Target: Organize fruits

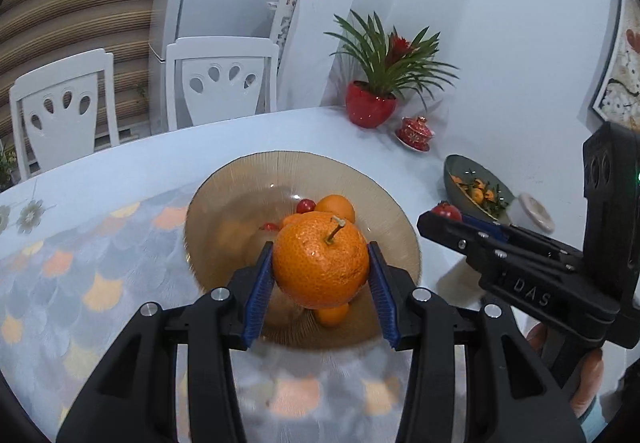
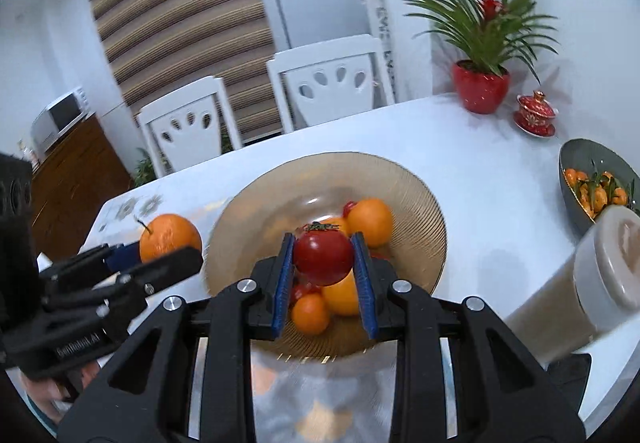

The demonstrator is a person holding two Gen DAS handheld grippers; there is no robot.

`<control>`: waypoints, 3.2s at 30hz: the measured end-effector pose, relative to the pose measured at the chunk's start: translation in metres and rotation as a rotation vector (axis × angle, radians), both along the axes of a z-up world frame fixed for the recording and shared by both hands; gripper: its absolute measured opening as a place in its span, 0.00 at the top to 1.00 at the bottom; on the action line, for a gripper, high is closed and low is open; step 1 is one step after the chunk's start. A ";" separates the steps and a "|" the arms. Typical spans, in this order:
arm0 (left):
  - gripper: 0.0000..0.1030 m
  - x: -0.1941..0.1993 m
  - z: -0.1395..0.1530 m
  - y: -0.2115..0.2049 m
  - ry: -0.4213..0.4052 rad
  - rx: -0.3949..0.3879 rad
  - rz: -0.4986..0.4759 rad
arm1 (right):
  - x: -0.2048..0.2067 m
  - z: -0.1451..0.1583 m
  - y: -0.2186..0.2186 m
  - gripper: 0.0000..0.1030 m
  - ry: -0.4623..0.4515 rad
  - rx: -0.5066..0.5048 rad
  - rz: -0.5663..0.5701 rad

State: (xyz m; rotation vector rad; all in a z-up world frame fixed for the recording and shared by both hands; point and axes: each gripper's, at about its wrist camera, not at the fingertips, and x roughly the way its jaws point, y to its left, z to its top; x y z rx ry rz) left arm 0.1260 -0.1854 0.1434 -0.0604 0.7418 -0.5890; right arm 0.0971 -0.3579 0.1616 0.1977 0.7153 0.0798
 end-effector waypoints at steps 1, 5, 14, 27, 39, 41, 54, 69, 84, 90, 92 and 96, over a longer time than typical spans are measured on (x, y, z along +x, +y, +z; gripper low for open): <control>0.58 0.007 -0.004 -0.005 0.002 0.010 -0.002 | 0.010 -0.004 -0.004 0.71 0.011 0.011 -0.011; 0.57 0.030 -0.022 -0.024 0.006 0.059 -0.011 | 0.041 -0.017 -0.018 0.71 0.046 0.053 -0.040; 0.20 0.043 -0.032 -0.027 -0.014 0.007 0.008 | 0.064 -0.020 -0.019 0.50 0.048 0.089 -0.002; 0.12 -0.016 -0.023 0.048 0.008 -0.047 0.150 | -0.015 -0.027 -0.009 0.50 0.040 0.165 0.081; 0.05 -0.108 -0.076 0.133 -0.011 0.060 0.392 | -0.077 -0.091 0.089 0.44 0.076 0.036 0.117; 0.05 -0.119 -0.089 0.142 -0.024 0.092 0.421 | -0.080 -0.102 0.108 0.37 0.063 -0.029 0.114; 0.05 -0.121 -0.119 0.171 0.044 0.073 0.518 | -0.089 -0.123 0.144 0.07 -0.006 -0.205 0.056; 0.05 -0.121 -0.120 0.162 0.047 0.117 0.522 | -0.088 -0.127 0.148 0.03 0.019 -0.219 0.077; 0.05 -0.117 -0.124 0.166 0.073 0.127 0.536 | -0.082 -0.132 0.150 0.03 0.061 -0.207 0.108; 0.05 -0.119 -0.122 0.168 0.071 0.108 0.541 | -0.081 -0.132 0.150 0.03 0.066 -0.207 0.109; 0.05 -0.119 -0.122 0.170 0.075 0.098 0.546 | -0.081 -0.133 0.150 0.03 0.070 -0.207 0.109; 0.05 -0.121 -0.121 0.169 0.065 0.098 0.541 | -0.081 -0.133 0.150 0.03 0.075 -0.204 0.112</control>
